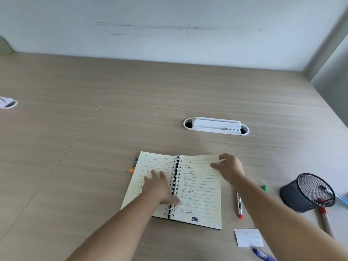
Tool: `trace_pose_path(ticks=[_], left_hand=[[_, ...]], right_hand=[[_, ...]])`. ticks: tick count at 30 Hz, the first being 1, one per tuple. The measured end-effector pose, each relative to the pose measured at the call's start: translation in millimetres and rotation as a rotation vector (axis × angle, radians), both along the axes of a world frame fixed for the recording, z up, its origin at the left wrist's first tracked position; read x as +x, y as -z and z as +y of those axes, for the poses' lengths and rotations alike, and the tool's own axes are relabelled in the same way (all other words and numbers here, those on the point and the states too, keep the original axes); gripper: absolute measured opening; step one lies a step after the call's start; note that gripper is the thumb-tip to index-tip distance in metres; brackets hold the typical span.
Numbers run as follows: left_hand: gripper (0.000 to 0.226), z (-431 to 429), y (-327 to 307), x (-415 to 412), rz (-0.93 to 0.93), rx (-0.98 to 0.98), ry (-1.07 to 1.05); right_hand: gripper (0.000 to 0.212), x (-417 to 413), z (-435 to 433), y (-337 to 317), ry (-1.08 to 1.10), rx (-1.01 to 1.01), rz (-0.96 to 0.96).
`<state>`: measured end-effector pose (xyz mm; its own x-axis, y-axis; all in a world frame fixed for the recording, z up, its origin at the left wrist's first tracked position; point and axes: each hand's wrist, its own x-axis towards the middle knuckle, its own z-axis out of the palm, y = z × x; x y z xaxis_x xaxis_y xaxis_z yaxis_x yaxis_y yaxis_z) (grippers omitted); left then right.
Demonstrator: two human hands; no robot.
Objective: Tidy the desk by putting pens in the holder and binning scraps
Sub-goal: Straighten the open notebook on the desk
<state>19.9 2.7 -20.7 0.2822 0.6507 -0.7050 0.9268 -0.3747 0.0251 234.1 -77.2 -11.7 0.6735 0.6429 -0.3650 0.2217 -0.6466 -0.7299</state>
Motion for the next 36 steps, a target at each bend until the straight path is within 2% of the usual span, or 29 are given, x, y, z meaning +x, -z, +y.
trace_pose_path(ticks=[2,3,7,9,11,12,14,16,17,18,21,23,24,25,26,27,29,31,34,36], left_hand=[[0.132,1,-3,0,-0.020,-0.001,-0.014],[0.131,2,-5,-1,-0.024,0.008,-0.008],[0.122,8,-16,-8,-0.100,-0.013,-0.052],[0.108,15,-26,-9,-0.293,-0.126,-0.220],[0.088,24,-41,-10,-0.563,-0.281,-0.458],[0.083,29,-50,-10,-0.676,-0.365,-0.575],[0.093,41,-63,-13,-0.813,-0.474,-0.710],[0.110,49,-73,-20,-0.786,-0.429,-0.718],[0.109,52,-74,-24,-0.738,-0.341,-0.694],[0.097,55,-72,-29,-0.698,-0.225,-0.654],[0.026,63,-55,-45,-0.677,0.014,-0.565],[0.011,67,-44,-54,-0.651,0.057,-0.575],[0.011,69,-40,-59,-0.635,0.062,-0.578],[0.011,70,-37,-63,-0.625,0.068,-0.581],[0.011,73,-34,-66,-0.615,0.080,-0.590],[0.012,74,-29,-69,-0.611,0.089,-0.603],[0.014,77,-20,-75,-0.605,0.098,-0.619],[0.014,82,-9,-76,-0.570,0.113,-0.586],[0.043,83,7,-74,-0.508,0.180,-0.519],[0.043,77,14,-72,-0.514,0.241,-0.499]], right_hand=[[0.023,5,-10,0,0.048,0.014,0.391],[0.024,2,-16,0,0.030,-0.012,0.556],[0.069,-17,-33,8,0.051,0.009,1.071],[0.092,-23,-31,9,0.070,0.099,1.236],[0.097,-34,-21,0,-0.027,0.174,1.305],[0.093,-40,-13,-6,-0.098,0.182,1.283],[0.084,-58,3,-22,-0.244,0.136,1.146],[0.075,-79,18,-34,-0.366,0.070,0.997],[0.071,-88,23,-37,-0.407,0.045,0.938],[0.067,-96,27,-39,-0.440,0.028,0.881],[0.049,-113,32,-42,-0.444,0.037,0.618],[0.033,-110,31,-38,-0.407,0.031,0.261],[0.037,-103,30,-33,-0.443,-0.038,0.015],[0.053,-95,27,-27,-0.523,-0.160,-0.201],[0.074,-88,23,-19,-0.602,-0.286,-0.325],[0.093,-82,17,-12,-0.662,-0.393,-0.360],[0.113,-75,6,4,-0.734,-0.511,-0.363],[0.118,-72,1,18,-0.761,-0.533,-0.404],[0.118,-67,-1,24,-0.757,-0.499,-0.435],[0.118,-66,-2,22,-0.762,-0.473,-0.441]])
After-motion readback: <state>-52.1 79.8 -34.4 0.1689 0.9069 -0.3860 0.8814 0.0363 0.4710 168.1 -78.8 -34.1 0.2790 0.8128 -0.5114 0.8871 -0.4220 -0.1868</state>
